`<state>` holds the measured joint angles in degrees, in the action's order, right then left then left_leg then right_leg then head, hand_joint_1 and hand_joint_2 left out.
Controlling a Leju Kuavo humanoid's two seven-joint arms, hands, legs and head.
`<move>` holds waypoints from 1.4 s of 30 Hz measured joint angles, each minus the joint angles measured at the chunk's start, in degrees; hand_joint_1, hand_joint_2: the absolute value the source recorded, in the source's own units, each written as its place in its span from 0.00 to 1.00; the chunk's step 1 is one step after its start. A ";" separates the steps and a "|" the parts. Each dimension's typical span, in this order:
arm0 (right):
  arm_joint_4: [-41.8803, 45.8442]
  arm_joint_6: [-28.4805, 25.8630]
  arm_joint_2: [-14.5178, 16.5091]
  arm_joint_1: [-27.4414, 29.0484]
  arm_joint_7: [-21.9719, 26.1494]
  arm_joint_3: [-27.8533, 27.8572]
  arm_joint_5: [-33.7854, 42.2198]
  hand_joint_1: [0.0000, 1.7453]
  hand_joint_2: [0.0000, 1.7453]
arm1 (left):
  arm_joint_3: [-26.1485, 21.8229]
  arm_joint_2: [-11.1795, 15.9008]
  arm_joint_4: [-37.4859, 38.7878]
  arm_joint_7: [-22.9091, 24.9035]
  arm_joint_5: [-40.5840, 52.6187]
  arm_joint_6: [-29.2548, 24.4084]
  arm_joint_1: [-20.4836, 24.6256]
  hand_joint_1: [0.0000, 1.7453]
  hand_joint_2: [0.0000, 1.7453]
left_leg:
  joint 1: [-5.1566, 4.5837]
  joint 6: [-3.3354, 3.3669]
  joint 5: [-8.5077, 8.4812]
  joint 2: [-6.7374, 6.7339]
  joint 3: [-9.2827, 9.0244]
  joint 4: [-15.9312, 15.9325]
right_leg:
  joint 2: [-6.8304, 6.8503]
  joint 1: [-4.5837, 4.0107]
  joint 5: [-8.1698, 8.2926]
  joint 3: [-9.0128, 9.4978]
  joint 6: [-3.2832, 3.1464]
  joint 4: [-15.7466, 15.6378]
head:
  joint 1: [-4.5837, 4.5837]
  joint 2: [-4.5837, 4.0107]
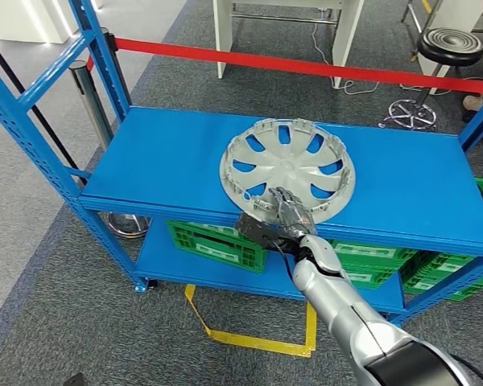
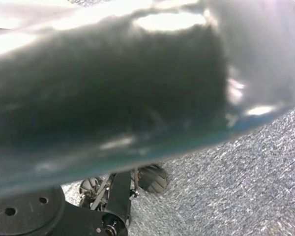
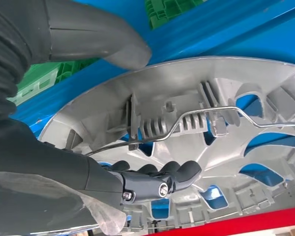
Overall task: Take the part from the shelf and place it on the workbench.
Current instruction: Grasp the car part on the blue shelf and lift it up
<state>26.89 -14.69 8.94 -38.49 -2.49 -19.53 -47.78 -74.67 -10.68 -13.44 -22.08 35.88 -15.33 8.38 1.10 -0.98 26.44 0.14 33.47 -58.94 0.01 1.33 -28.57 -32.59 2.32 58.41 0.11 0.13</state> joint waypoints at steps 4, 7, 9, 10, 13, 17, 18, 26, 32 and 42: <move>-1.22 0.92 -0.50 -1.02 -1.51 0.03 -1.24 0.00 1.00 | -0.15 -0.07 0.00 0.17 -0.28 -0.32 0.03 0.00 0.00 | 0.00 0.00 0.00 0.00 -0.09 0.00 | 0.00 0.00 0.00 0.10 0.00 -0.01 | -0.01 0.00; -2.19 1.86 -0.55 -1.88 -3.20 -0.02 -2.58 0.00 1.00 | -0.27 -0.13 0.00 0.62 -0.28 -0.31 -0.01 0.00 0.00 | 0.00 0.01 0.01 0.01 -0.14 0.00 | 0.03 0.00 -0.01 0.17 0.01 -0.01 | 0.00 0.00; -2.73 2.57 -0.55 -2.40 -4.18 -0.08 -3.46 0.00 1.00 | -0.35 -0.12 0.00 0.94 -0.35 -0.21 -0.05 0.00 0.00 | 0.00 0.01 0.01 0.01 -0.17 0.00 | 0.03 0.00 -0.01 0.21 0.00 -0.01 | -0.01 0.00; -2.93 2.85 -0.53 -2.61 -4.58 -0.13 -3.85 0.00 1.00 | -0.39 -0.09 0.00 1.03 -0.39 -0.10 -0.07 0.00 0.00 | 0.00 0.01 0.01 0.01 -0.18 0.00 | 0.04 0.00 -0.01 0.23 0.00 -0.01 | -0.01 0.00; -3.31 3.55 -0.32 -3.05 -5.46 -0.28 -4.81 0.00 1.00 | -0.49 0.15 0.00 1.12 -0.42 0.32 -0.12 0.00 0.00 | 0.00 0.01 0.00 0.02 -0.20 0.00 | 0.04 0.00 0.00 0.39 0.01 -0.01 | -0.01 0.00; -3.80 4.98 0.37 -3.74 -6.20 -0.44 -5.98 0.00 1.00 | -0.70 0.68 0.00 1.24 -0.50 0.22 -0.14 0.00 0.00 | 0.00 0.01 -0.04 0.02 -0.20 0.00 | 0.04 0.00 0.07 0.82 0.02 -0.01 | -0.01 0.00; -3.94 5.44 0.62 -3.98 -6.29 -0.46 -6.28 0.00 1.00 | -0.78 0.85 0.00 1.27 -0.67 0.03 -0.16 0.00 0.00 | 0.00 0.00 -0.06 0.02 -0.19 0.00 | 0.03 0.00 0.10 0.88 0.01 -0.01 | 0.00 0.00; -5.36 8.16 2.21 -5.67 -7.15 -0.63 -7.90 0.00 1.00 | -1.37 2.03 0.00 1.01 -2.41 -0.23 -0.19 0.00 0.00 | 0.01 -0.02 -0.08 0.00 -0.19 0.00 | -0.05 -0.01 0.16 0.86 -0.01 0.00 | -0.01 0.00; -6.28 9.52 2.45 -6.48 -7.06 -0.74 -8.69 1.00 1.00 | -1.57 2.06 0.00 0.92 -3.07 -0.26 -0.18 0.00 0.00 | 0.01 -0.03 -0.07 -0.01 -0.18 0.00 | -0.07 -0.02 0.15 0.84 -0.02 0.00 | -0.01 0.00; -6.95 11.75 2.46 -8.08 -6.40 -1.25 -10.11 1.00 1.00 | -3.37 2.15 0.00 -2.17 -6.70 0.15 -0.11 0.00 0.00 | 0.01 -0.03 -0.08 -0.01 -0.18 0.00 | -0.07 -0.02 0.16 0.84 -0.02 0.00 | -0.01 0.00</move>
<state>19.94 -2.94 11.40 -46.57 -8.90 -20.78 -57.89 -78.04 -8.54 -13.44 -24.25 29.18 -15.19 8.27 1.11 -1.01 26.37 0.13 33.29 -58.94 -0.06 1.31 -28.41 -31.75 2.30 58.41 0.10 0.13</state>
